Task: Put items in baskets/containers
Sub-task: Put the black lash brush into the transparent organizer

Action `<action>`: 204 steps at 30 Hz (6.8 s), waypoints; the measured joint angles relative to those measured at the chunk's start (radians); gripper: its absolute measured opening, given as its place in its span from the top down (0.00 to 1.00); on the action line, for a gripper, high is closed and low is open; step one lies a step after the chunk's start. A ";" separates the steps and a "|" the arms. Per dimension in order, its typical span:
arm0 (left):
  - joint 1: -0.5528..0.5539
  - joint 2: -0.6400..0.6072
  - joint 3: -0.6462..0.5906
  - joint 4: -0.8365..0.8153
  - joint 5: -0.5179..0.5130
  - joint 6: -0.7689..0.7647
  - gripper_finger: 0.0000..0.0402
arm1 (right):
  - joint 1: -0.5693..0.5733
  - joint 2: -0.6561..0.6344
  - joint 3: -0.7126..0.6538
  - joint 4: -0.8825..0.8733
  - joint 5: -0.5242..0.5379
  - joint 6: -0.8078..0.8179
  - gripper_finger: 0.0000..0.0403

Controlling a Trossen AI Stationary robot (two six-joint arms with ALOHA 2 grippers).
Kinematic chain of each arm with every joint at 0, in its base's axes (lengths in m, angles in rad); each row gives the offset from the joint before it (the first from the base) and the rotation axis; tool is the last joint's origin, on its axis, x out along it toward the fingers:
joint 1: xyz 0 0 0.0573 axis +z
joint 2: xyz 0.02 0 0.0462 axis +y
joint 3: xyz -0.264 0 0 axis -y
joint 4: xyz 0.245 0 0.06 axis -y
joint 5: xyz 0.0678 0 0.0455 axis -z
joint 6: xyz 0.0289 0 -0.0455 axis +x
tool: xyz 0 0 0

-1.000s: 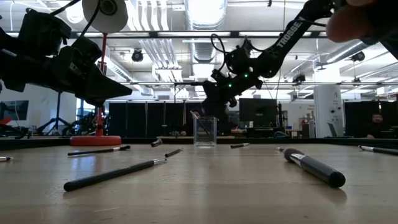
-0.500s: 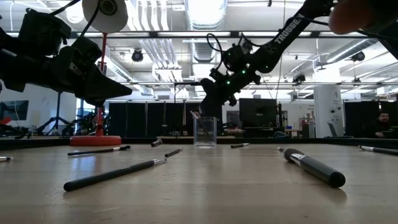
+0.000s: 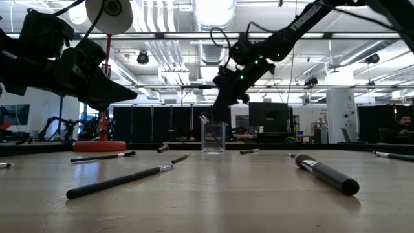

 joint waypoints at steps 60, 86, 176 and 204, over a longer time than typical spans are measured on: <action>-0.074 0.443 0.510 -1.112 -0.307 -0.465 0.98 | 0.416 -0.770 -0.932 0.629 0.402 0.007 0.98; -0.179 0.053 0.362 -0.718 -0.324 -0.327 1.00 | 0.416 -0.770 -0.944 0.626 0.398 0.019 0.98; -0.106 0.142 0.176 0.143 -0.191 0.039 1.00 | 0.051 -0.070 0.001 0.117 0.104 0.072 0.97; -0.105 0.142 0.168 0.146 -0.183 0.037 1.00 | -0.015 0.178 0.247 -0.145 0.024 0.026 0.97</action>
